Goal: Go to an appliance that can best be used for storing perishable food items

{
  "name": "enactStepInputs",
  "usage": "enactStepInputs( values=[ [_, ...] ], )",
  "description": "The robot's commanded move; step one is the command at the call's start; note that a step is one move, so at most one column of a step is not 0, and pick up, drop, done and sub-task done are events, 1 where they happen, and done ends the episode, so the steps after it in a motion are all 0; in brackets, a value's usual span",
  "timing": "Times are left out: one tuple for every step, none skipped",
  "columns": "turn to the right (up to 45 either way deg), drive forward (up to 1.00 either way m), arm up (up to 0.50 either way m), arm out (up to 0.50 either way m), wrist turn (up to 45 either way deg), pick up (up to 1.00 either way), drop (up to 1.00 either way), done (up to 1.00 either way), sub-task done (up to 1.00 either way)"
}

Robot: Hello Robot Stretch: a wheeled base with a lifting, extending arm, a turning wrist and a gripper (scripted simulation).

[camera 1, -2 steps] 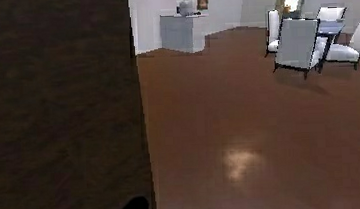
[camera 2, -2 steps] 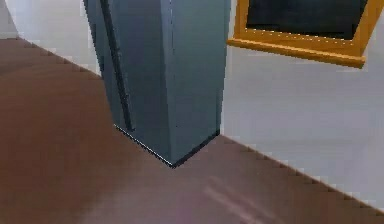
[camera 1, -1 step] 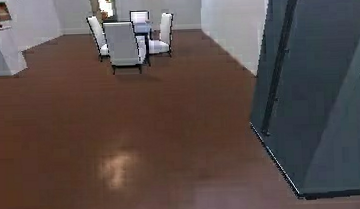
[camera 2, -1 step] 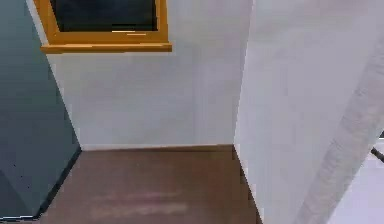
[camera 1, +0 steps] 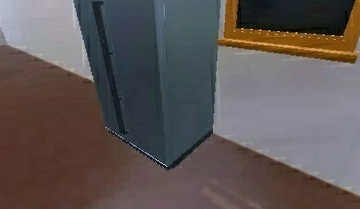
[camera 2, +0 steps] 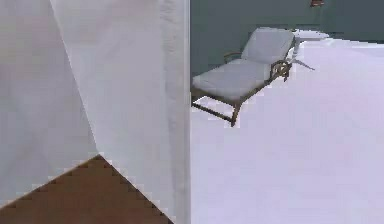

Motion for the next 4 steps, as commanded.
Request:
enactStepInputs(
  values=[
    [18.0,0.00,0.00,0.00,0.0,0.00,0.00,0.00,0.00],
    [0.0,0.20,0.00,0.00,0.0,0.00,0.00,0.00,0.00],
    [-45.0,0.00,0.00,0.00,0.0,0.00,0.00,0.00,0.00],
    [-3.0,0.00,0.00,0.00,0.0,0.00,0.00,0.00,0.00]
  ],
)
